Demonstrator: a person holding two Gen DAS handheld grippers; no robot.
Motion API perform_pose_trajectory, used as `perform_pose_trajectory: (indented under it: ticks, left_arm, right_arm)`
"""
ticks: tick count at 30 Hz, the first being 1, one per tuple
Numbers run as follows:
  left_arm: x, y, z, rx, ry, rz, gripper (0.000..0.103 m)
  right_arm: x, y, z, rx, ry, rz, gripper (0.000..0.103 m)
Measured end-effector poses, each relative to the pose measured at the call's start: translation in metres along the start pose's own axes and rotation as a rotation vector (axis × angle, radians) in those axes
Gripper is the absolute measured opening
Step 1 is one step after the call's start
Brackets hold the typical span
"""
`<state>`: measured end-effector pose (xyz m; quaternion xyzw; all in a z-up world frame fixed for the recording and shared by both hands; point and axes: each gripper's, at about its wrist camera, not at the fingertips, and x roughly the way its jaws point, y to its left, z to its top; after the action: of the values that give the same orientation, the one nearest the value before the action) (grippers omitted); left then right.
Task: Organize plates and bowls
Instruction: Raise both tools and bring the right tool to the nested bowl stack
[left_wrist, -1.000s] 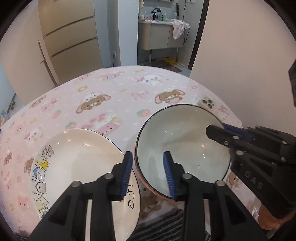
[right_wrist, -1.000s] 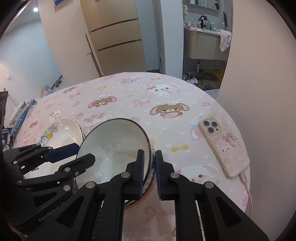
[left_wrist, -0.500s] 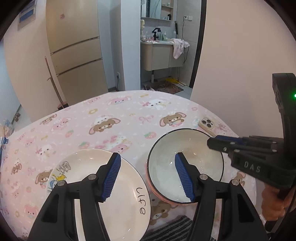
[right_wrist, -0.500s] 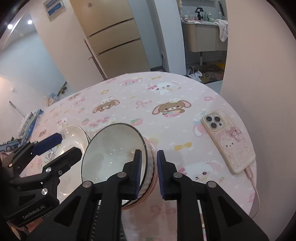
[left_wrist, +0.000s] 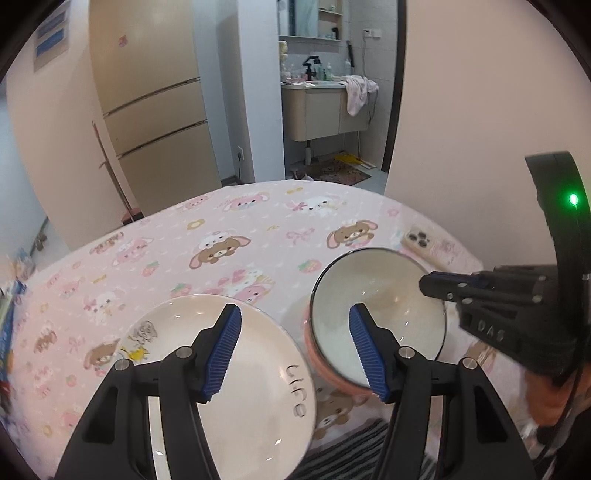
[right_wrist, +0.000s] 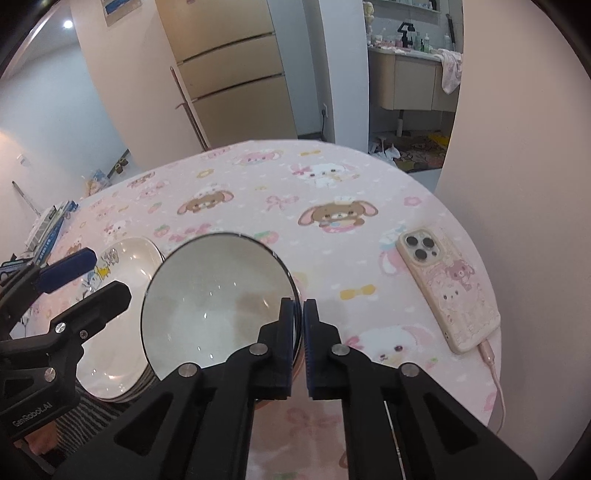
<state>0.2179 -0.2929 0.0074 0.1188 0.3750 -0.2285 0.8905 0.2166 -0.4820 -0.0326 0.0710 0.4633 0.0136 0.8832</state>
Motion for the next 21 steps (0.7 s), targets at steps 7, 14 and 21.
perform_pose_trajectory:
  ticks: [7,14,21]
  left_arm:
    - [-0.050,0.022,-0.011,-0.085,-0.246,0.074,0.070]
    - [-0.098,0.031,-0.023,-0.082,-0.434,0.088,0.088]
    - [-0.132,0.031,-0.043,-0.120,-0.629,0.108,0.090]
  right_arm:
    - [-0.020,-0.012,-0.008,0.061,-0.052,0.095,0.022]
    - [-0.052,-0.007,-0.016,0.049,-0.110,0.131,0.044]
    - [-0.094,0.000,-0.021,0.021,-0.275,0.081,0.063]
